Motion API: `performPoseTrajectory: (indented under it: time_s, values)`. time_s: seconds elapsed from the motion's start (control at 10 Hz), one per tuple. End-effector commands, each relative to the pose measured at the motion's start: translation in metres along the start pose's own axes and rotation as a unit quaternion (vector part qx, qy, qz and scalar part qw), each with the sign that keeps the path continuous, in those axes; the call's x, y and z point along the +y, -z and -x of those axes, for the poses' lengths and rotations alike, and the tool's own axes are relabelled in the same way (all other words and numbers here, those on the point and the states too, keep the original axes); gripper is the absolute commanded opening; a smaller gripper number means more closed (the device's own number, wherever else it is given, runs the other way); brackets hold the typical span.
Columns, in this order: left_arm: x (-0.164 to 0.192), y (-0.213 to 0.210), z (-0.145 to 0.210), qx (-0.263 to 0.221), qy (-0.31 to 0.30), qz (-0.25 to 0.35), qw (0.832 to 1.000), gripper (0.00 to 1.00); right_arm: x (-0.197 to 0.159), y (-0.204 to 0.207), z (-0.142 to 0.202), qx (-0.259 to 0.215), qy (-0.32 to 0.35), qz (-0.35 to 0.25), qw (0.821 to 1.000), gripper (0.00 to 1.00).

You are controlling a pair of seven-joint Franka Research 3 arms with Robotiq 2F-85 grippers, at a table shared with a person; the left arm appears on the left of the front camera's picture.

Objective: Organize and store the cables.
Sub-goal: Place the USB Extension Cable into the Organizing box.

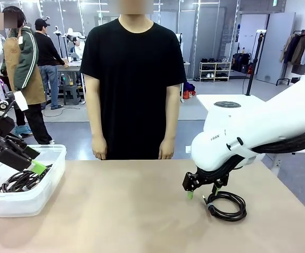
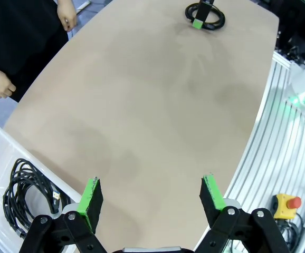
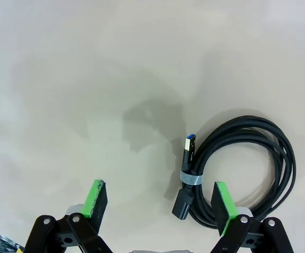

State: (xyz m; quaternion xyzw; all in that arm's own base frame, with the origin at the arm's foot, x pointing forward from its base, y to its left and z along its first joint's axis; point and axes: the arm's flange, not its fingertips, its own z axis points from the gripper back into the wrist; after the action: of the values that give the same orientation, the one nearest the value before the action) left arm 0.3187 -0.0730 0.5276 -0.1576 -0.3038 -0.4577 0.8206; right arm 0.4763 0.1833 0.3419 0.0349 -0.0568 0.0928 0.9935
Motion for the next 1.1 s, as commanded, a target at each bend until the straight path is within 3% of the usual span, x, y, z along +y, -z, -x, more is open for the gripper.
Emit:
performPoseTrajectory:
  time_s: [0.0, 0.9, 1.0]
  values:
    - [-0.003, 0.000, -0.001, 0.004, -0.007, -0.004, 1.000, 0.94, 0.003, 0.002, -0.001, -0.001, 0.024, -0.004, 1.000, 1.00]
    - [-0.003, 0.000, -0.001, 0.004, -0.007, -0.004, 1.000, 0.94, -0.022, 0.040, -0.001, 0.030, 0.072, -0.055, 0.995, 1.00]
    - [-0.003, 0.000, -0.001, 0.004, -0.007, -0.004, 1.000, 0.94, -0.024, 0.040, -0.001, 0.031, 0.074, -0.055, 0.995, 0.83]
